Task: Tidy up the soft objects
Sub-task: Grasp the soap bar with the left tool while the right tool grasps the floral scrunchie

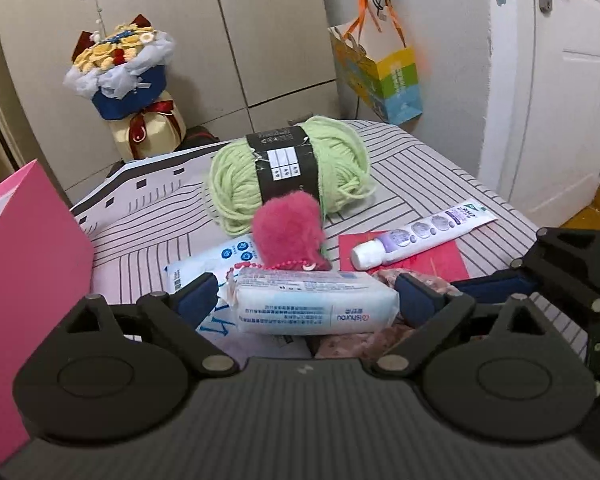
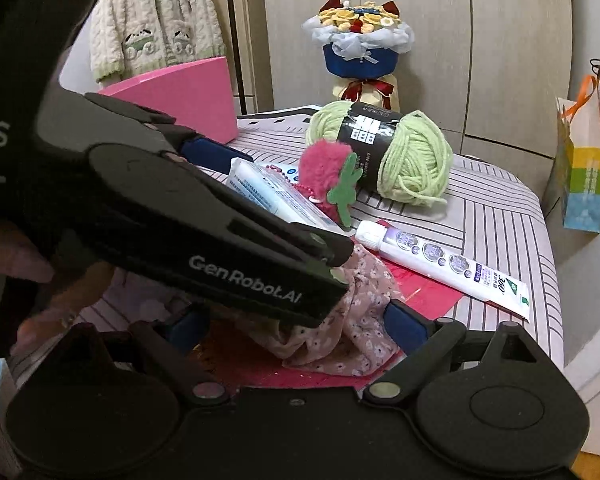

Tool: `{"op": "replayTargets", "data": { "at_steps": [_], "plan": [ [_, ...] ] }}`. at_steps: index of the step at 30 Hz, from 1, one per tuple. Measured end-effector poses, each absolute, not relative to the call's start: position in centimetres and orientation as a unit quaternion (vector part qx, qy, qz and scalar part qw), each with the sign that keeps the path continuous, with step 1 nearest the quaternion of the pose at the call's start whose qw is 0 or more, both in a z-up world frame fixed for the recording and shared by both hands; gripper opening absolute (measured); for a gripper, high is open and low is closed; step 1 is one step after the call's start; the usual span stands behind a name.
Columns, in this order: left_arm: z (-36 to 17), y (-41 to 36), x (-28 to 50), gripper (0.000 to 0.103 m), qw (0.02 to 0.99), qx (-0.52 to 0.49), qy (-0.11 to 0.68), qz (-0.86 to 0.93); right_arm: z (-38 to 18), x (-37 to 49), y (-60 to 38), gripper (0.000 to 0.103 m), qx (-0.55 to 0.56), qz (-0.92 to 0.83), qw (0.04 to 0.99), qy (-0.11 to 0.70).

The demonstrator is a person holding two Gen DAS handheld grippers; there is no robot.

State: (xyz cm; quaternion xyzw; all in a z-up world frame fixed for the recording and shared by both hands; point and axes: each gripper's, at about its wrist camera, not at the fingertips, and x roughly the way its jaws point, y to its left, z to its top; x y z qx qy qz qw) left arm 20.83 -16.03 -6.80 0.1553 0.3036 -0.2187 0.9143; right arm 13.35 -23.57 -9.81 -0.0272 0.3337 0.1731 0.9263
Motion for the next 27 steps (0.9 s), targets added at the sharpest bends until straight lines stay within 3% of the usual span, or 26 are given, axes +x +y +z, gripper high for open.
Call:
{"op": "replayTargets", "data": {
  "at_steps": [5,20,22,25,27],
  "plan": [
    [-6.7,-14.9,20.6,0.080,0.913,0.124,0.325,-0.215,-9.8,13.4,-23.5,0.096,-0.027,0.173,0.926,0.334],
    [-6.3,-11.4,19.8,0.077,0.914,0.037,0.327,-0.238,-9.8,13.4,-22.9,0.095,-0.032,0.163,0.927,0.336],
    [-6.1,-10.6,19.9,0.077,0.910,0.014,0.334,-0.246,-9.7,13.1,-22.8,0.085,-0.031,0.158,0.930,0.330],
    [-5.8,-9.7,19.8,0.077,0.904,-0.010,0.341,-0.257,-9.5,12.4,-22.8,0.059,-0.027,0.153,0.935,0.320],
    [-5.7,-9.1,19.8,0.077,0.895,-0.027,0.353,-0.272,-9.3,11.9,-22.7,0.030,-0.024,0.152,0.937,0.313]
  ]
}}
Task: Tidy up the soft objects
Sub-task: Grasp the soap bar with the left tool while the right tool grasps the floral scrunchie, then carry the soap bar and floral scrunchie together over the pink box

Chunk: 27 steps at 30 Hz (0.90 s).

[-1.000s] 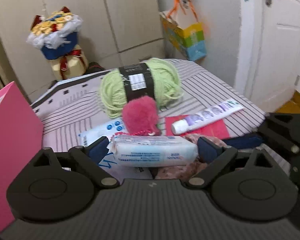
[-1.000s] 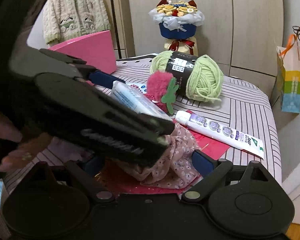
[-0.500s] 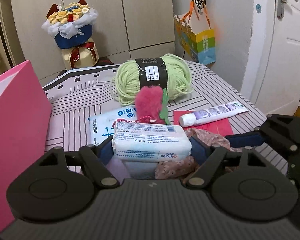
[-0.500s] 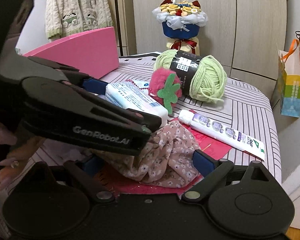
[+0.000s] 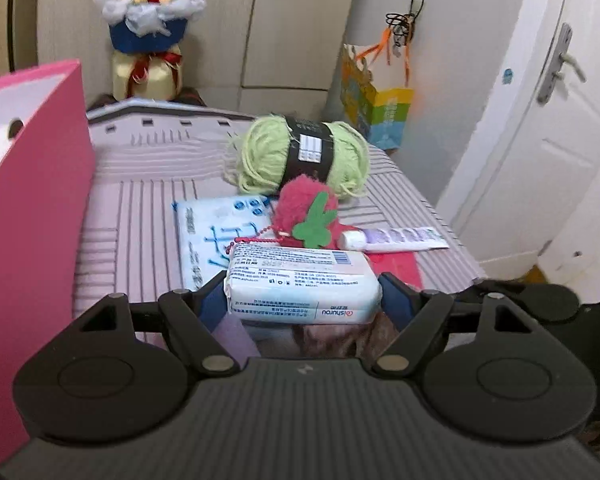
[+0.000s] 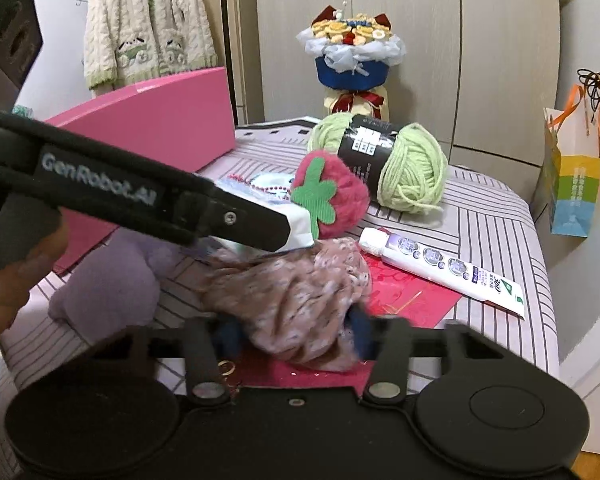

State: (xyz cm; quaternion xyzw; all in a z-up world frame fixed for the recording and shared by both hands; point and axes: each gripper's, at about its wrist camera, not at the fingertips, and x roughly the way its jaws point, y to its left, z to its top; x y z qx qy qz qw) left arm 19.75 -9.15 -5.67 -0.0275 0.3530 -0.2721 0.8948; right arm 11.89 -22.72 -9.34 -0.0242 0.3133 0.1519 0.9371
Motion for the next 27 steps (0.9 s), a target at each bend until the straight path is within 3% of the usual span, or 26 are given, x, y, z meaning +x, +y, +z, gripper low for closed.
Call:
{"op": "replayTargets", "data": {
  "at_steps": [2,5,11,27],
  "plan": [
    [-5.5,-8.6,19.9,0.077,0.887,-0.050,0.363,-0.283,-9.2,11.4,-22.6,0.020,-0.029,0.149,0.940,0.305],
    [-5.3,-8.1,19.7,0.077,0.880,-0.066,0.369,-0.292,-9.0,10.4,-22.4,0.016,-0.032,0.142,0.945,0.291],
    [-5.0,-7.3,20.3,0.078,0.843,-0.099,0.411,-0.332,-8.3,9.0,-22.2,0.015,-0.047,0.116,0.951,0.282],
    [-5.9,-8.0,20.6,0.078,0.783,-0.044,0.505,-0.361,-8.2,7.5,-23.6,0.015,-0.031,0.079,0.952,0.294]
  ]
}}
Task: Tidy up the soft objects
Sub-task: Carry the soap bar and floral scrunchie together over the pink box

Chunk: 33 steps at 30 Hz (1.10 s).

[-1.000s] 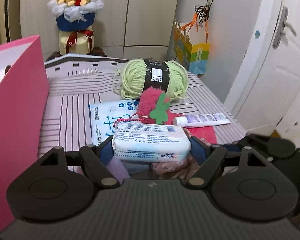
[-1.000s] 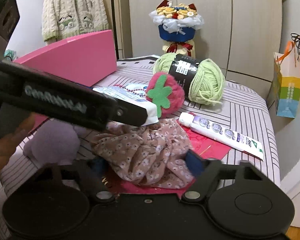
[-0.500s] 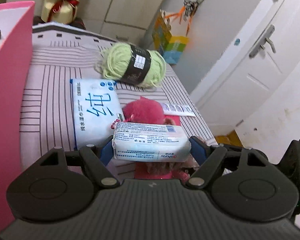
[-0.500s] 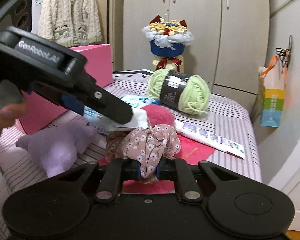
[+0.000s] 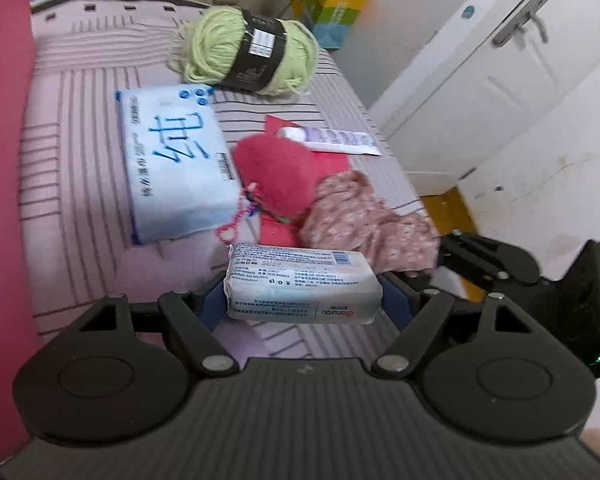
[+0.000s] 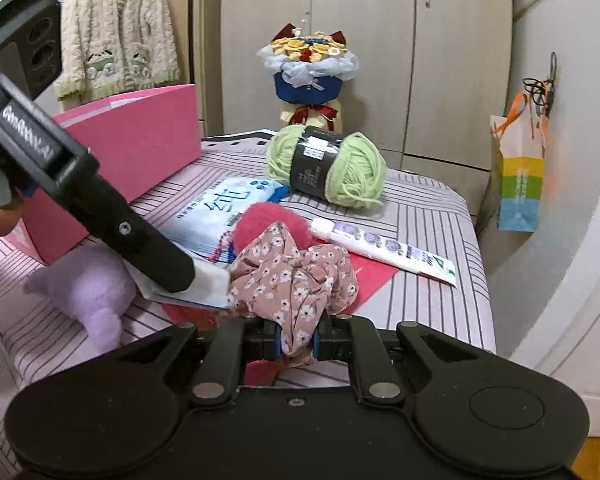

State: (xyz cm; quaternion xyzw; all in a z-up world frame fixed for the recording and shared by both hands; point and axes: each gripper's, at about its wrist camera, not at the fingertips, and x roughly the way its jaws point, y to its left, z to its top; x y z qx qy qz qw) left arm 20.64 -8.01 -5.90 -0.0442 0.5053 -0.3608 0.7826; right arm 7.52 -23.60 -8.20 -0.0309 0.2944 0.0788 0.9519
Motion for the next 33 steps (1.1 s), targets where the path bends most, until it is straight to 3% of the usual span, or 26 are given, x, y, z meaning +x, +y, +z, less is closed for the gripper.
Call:
{"op": "replayTargets", "data": {
  "at_steps": [18,33],
  "plan": [
    [-1.8,-5.0,13.7,0.077,0.809,-0.024,0.417,-0.413,-5.5,4.1,-23.2,0.015,-0.013,0.122,0.938,0.324],
    [0.1,1.0,8.2,0.077,0.818,-0.017,0.437,-0.373,-1.7,1.5,-20.2,0.015,0.002,0.224,0.902,0.368]
  ]
}}
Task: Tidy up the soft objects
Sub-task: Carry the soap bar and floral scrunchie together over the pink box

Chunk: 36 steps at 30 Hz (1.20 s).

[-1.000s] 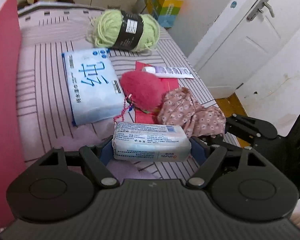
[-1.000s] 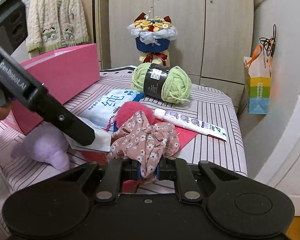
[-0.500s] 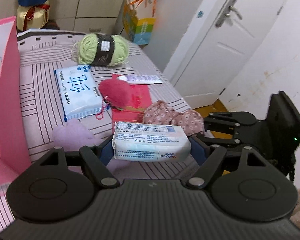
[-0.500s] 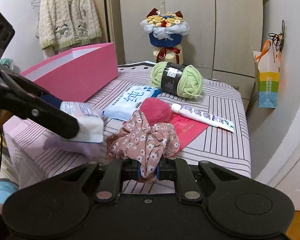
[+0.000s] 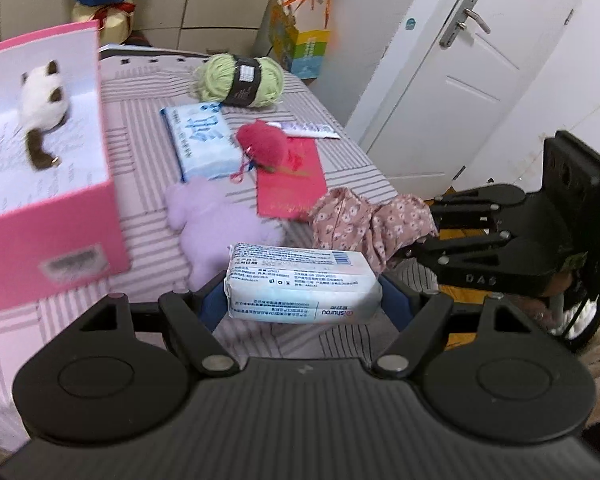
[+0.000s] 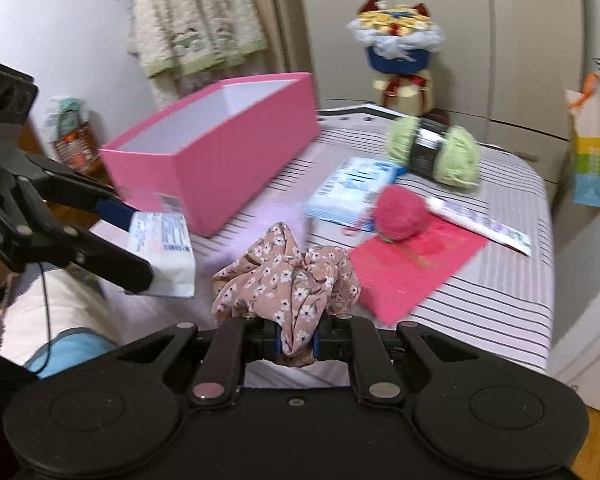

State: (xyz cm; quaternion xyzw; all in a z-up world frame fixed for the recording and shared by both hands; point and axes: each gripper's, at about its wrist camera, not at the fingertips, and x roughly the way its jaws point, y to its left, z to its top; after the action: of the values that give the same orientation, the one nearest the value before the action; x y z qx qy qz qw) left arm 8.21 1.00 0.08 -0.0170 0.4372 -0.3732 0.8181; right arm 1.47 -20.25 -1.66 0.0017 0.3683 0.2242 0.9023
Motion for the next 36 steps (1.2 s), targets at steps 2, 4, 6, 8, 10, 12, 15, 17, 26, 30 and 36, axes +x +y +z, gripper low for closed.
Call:
{"op": "replayTargets", "data": {
  "at_steps": [2,4,6,8,10,12,15,17,26,30,36],
  "plan": [
    [0.3,2.0,7.7,0.077,0.819,-0.022,0.442,-0.366,-1.0,1.3,-19.4,0.015,-0.001,0.243,0.897,0.368],
    [0.6,3.1,7.0,0.077,0.824,-0.023,0.441,-0.355,-0.4,1.2,-18.4,0.015,-0.002,0.264,0.891,0.368],
    [1.1,4.2,6.3,0.077,0.830,-0.023,0.438,-0.345,0.4,1.3,-17.4,0.016,-0.004,0.286,0.885,0.366],
    [1.6,5.4,5.7,0.077,0.836,-0.025,0.434,-0.336,1.1,1.3,-16.3,0.015,-0.011,0.306,0.881,0.362],
    [2.4,6.4,5.1,0.077,0.844,-0.024,0.425,-0.327,1.9,1.4,-15.2,0.016,-0.019,0.321,0.877,0.357],
    [3.2,7.5,4.8,0.077,0.853,-0.022,0.415,-0.317,2.5,1.6,-14.3,0.016,-0.027,0.333,0.875,0.350],
    [4.4,8.6,4.7,0.077,0.867,-0.010,0.396,-0.301,3.8,2.3,-13.1,0.016,-0.037,0.344,0.878,0.332],
    [5.1,9.3,5.2,0.077,0.877,-0.005,0.384,-0.291,4.6,3.2,-12.5,0.016,-0.045,0.351,0.880,0.317],
    [6.1,11.4,12.1,0.077,0.908,-0.002,0.348,-0.234,6.3,10.3,-8.7,0.016,-0.094,0.343,0.894,0.273],
    [5.8,12.2,17.0,0.077,0.916,-0.003,0.351,-0.193,6.6,14.5,-6.8,0.016,-0.156,0.318,0.899,0.259],
    [4.6,11.9,24.9,0.077,0.920,0.044,0.363,-0.143,5.7,22.2,-3.6,0.016,-0.242,0.287,0.878,0.297]
  ]
}}
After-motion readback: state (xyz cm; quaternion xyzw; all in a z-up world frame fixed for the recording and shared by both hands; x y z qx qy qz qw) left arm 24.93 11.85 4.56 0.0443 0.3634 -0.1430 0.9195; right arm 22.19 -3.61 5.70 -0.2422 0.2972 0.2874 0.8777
